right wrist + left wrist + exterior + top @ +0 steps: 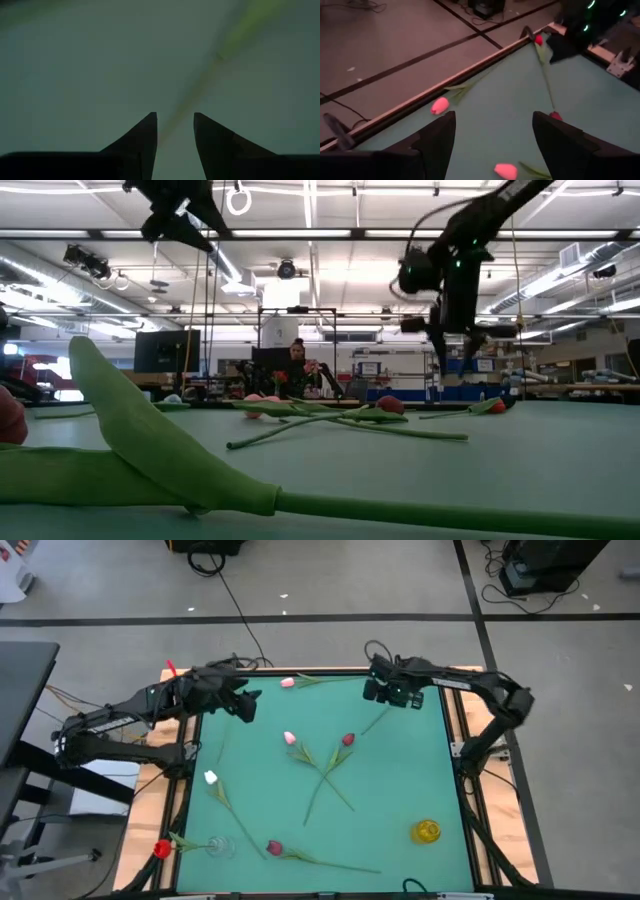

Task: Sort flowers into vase by color
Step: Put the red tulip into the white transparent vase

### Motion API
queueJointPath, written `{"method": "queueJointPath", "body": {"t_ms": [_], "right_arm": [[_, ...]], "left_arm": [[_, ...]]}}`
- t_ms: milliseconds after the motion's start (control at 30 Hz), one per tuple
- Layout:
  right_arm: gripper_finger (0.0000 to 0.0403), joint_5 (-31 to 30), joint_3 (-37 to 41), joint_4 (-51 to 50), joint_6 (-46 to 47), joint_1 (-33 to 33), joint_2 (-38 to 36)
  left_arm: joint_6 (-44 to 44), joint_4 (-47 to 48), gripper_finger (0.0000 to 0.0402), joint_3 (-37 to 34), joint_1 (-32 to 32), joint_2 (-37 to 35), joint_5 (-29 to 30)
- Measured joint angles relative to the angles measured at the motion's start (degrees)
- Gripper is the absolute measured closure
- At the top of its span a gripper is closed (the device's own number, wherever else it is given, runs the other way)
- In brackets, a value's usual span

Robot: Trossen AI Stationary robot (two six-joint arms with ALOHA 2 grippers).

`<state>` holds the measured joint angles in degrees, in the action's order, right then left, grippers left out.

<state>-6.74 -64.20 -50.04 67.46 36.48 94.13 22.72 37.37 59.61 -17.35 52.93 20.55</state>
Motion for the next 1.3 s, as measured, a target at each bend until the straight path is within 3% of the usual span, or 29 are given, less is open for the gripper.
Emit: {"method": "queueJointPath", "body": {"t_ms": [100, 267, 467, 600, 1133, 1300], "right_arm": [[0.0266, 0.1, 0.0, -2.2, 0.9, 1.6, 3.4], [0.0266, -0.4, 0.0, -1.3, 2.8, 5.2, 6.2], [0.0266, -5.4, 0.0, -0.5, 7.9, 8.2, 5.9], [0.0266, -4.4, 0.2, 2.3, 9.2, 9.9, 6.1], [0.0268, -1.4, 0.9, 5.4, 10.9, 10.8, 12.4], [0.0301, -3.0, 0.9, 6.1, 8.6, 10.2, 12.8]], "left_arm": [[-2.9, -0.2, 0.0131, 0.0, -2.1, 1.1, -3.3], [-5.6, 0.1, 0.0131, 0.0, -3.2, 3.7, -3.6], [-7.6, -0.2, 0.0131, 0.0, -3.1, 6.7, -4.4], [-9.3, -1.2, 0.0131, 0.0, -3.1, 8.5, -4.4], [-12.0, -5.0, 0.0131, 0.0, -4.1, 10.1, -4.4], [-12.0, -4.7, 0.0131, 0.0, -5.0, 10.1, -4.4]]}}
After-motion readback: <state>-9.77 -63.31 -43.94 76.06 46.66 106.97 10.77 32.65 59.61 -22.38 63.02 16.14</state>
